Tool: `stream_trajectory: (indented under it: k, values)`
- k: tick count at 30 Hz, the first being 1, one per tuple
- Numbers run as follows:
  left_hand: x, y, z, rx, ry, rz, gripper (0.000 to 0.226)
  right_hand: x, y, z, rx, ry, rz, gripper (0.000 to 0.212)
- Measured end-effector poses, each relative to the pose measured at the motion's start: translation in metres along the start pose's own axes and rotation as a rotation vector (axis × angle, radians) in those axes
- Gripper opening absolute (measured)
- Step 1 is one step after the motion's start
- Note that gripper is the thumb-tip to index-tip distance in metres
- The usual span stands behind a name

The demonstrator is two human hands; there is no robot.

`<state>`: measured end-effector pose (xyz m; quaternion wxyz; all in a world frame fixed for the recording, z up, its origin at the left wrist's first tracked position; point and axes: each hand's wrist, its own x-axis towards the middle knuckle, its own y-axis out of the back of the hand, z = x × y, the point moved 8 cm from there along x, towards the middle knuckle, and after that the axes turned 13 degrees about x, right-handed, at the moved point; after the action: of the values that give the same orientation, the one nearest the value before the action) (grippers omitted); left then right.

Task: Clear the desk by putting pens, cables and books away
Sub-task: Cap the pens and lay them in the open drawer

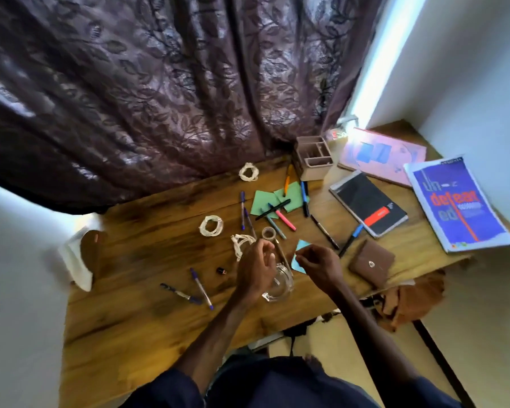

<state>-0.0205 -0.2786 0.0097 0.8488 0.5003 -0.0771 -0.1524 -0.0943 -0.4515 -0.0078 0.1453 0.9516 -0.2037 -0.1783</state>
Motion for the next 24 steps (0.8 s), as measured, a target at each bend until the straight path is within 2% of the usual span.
stream_trajectory:
  k: [2, 5, 9, 11, 13, 15, 17, 21, 24]
  values:
    - [-0.003, -0.016, 0.022, -0.027, -0.075, -0.052, 0.014, -0.009, 0.019, 0.013, 0.084, -0.050, 0.060, 0.003]
    - [-0.011, -0.043, 0.063, -0.066, -0.177, -0.147, 0.014, -0.029, 0.063, 0.032, 0.169, -0.093, 0.199, 0.010]
    - [-0.028, -0.083, 0.124, -0.278, -0.141, -0.311, 0.014, -0.065, 0.138, 0.078, 0.370, -0.173, 0.436, 0.021]
    - [-0.044, -0.109, 0.151, -0.417, -0.012, -0.468, 0.015, -0.081, 0.168, 0.109, 0.569, -0.269, 0.550, 0.023]
    - [-0.069, -0.142, 0.181, -0.662, 0.138, -0.675, 0.015, -0.092, 0.191, 0.140, 0.779, -0.360, 0.606, 0.025]
    - [-0.094, -0.174, 0.207, -0.829, 0.262, -0.832, 0.016, -0.098, 0.207, 0.172, 0.914, -0.433, 0.620, 0.024]
    - [-0.118, -0.206, 0.229, -0.892, 0.361, -0.929, 0.018, -0.101, 0.221, 0.202, 1.030, -0.523, 0.569, 0.025]
    - [-0.147, -0.260, 0.246, -1.022, 0.663, -0.945, 0.042, -0.086, 0.241, 0.250, 1.207, -0.701, 0.352, 0.037]
    - [-0.152, -0.293, 0.243, -1.210, 0.924, -0.784, 0.047, -0.061, 0.256, 0.281, 1.230, -0.722, 0.294, 0.047]
